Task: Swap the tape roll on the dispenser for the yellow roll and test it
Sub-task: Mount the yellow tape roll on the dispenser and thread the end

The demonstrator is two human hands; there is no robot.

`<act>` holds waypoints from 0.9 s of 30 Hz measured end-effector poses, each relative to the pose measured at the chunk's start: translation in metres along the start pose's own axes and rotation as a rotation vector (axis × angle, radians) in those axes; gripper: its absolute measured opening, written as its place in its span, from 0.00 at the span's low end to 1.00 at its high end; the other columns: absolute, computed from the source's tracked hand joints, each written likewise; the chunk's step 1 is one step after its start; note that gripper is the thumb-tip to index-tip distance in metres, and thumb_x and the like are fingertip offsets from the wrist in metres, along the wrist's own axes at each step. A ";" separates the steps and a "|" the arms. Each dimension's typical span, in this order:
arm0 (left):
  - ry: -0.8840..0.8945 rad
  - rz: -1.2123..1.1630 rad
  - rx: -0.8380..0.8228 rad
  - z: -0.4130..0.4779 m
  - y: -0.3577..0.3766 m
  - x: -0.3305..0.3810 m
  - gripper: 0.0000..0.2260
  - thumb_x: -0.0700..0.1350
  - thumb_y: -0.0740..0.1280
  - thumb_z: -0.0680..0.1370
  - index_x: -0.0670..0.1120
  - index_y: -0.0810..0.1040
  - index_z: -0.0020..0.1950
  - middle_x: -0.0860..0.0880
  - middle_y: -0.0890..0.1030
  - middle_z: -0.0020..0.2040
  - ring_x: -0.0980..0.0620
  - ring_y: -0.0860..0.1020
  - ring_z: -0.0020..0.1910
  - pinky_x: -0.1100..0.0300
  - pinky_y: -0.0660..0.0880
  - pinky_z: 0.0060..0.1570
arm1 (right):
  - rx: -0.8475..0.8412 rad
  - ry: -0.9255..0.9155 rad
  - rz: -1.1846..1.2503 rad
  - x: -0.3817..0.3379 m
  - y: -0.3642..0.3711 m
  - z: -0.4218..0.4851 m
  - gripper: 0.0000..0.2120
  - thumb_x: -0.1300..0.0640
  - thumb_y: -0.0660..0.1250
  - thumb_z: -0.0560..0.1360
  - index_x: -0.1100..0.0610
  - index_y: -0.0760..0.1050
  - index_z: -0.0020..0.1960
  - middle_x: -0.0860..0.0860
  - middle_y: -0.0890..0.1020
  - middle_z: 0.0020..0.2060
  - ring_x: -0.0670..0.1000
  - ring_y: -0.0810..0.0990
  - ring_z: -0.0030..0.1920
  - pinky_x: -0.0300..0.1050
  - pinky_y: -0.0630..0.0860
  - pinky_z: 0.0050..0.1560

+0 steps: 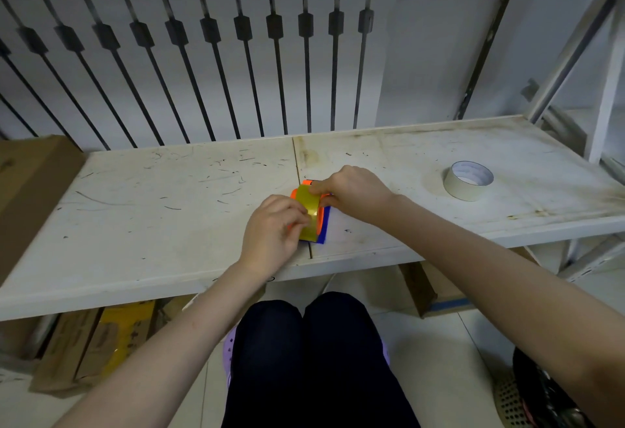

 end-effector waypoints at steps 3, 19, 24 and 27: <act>0.073 0.053 -0.040 -0.007 -0.001 0.006 0.03 0.36 0.69 0.69 0.42 0.83 0.38 0.47 0.84 0.42 0.55 0.73 0.46 0.60 0.74 0.45 | 0.006 0.009 0.027 0.005 0.000 0.002 0.16 0.52 0.62 0.79 0.47 0.74 0.66 0.54 0.82 0.57 0.57 0.78 0.56 0.54 0.77 0.52; 0.186 0.138 -0.163 -0.038 0.001 0.005 0.05 0.39 0.67 0.69 0.45 0.83 0.40 0.50 0.84 0.44 0.54 0.74 0.47 0.60 0.71 0.47 | 0.047 0.042 0.172 0.013 0.000 0.012 0.15 0.54 0.66 0.77 0.50 0.77 0.63 0.50 0.82 0.59 0.53 0.79 0.55 0.43 0.69 0.42; 0.092 0.075 -0.143 -0.040 -0.003 0.006 0.07 0.41 0.65 0.70 0.45 0.83 0.40 0.50 0.84 0.43 0.56 0.74 0.46 0.59 0.71 0.47 | 0.030 0.058 0.186 0.011 0.000 0.013 0.15 0.53 0.67 0.76 0.50 0.77 0.63 0.49 0.82 0.59 0.53 0.79 0.55 0.45 0.73 0.45; -0.112 -0.142 0.008 -0.036 -0.010 0.011 0.05 0.36 0.67 0.71 0.43 0.82 0.39 0.52 0.81 0.43 0.61 0.76 0.46 0.64 0.74 0.49 | 0.036 0.066 0.166 0.011 -0.001 0.012 0.16 0.53 0.66 0.77 0.50 0.76 0.64 0.50 0.81 0.60 0.53 0.79 0.54 0.43 0.71 0.41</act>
Point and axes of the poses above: each hand's wrist, its own z-axis towards the middle knuckle, its own y-axis out of the palm, x = y × z, the point moved 3 cm from there along z, towards the middle knuckle
